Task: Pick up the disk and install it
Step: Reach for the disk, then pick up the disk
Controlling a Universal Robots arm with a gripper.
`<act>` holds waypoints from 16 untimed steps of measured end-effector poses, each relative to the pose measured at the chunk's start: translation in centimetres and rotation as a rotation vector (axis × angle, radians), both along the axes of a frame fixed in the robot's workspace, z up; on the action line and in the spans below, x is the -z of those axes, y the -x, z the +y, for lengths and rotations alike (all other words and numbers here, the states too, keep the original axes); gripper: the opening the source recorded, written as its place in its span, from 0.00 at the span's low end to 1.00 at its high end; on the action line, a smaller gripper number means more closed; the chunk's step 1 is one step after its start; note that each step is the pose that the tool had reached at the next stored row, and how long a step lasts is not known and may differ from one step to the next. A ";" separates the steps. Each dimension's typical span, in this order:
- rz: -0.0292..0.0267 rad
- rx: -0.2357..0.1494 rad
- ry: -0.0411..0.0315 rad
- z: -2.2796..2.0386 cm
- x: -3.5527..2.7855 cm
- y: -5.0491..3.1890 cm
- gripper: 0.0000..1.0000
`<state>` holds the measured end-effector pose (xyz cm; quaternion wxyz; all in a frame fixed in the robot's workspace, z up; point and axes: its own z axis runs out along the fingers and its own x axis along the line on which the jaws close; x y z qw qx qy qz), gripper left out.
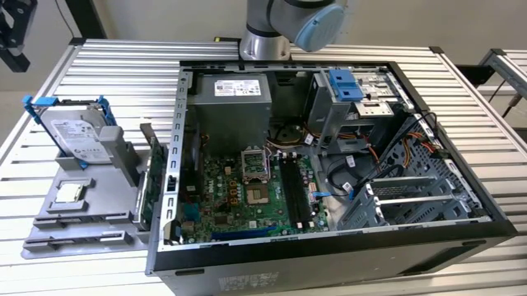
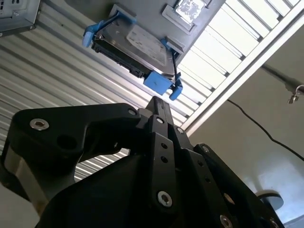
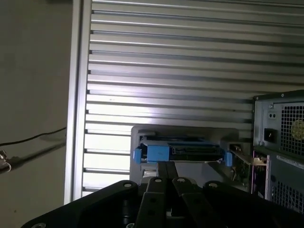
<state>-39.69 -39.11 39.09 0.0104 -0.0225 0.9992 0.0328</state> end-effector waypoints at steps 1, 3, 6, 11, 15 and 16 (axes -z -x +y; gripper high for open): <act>0.0000 0.000 0.0000 0.00 0.01 0.02 0.00; 0.0000 0.000 0.0000 0.00 0.01 0.02 0.00; 0.0001 0.000 0.0000 0.00 0.01 0.06 0.00; 0.0000 0.000 0.0000 0.00 0.01 0.07 0.00; 0.0000 0.000 0.0000 0.00 0.01 0.07 0.00; 0.0000 -0.001 0.0000 0.00 0.01 0.07 0.00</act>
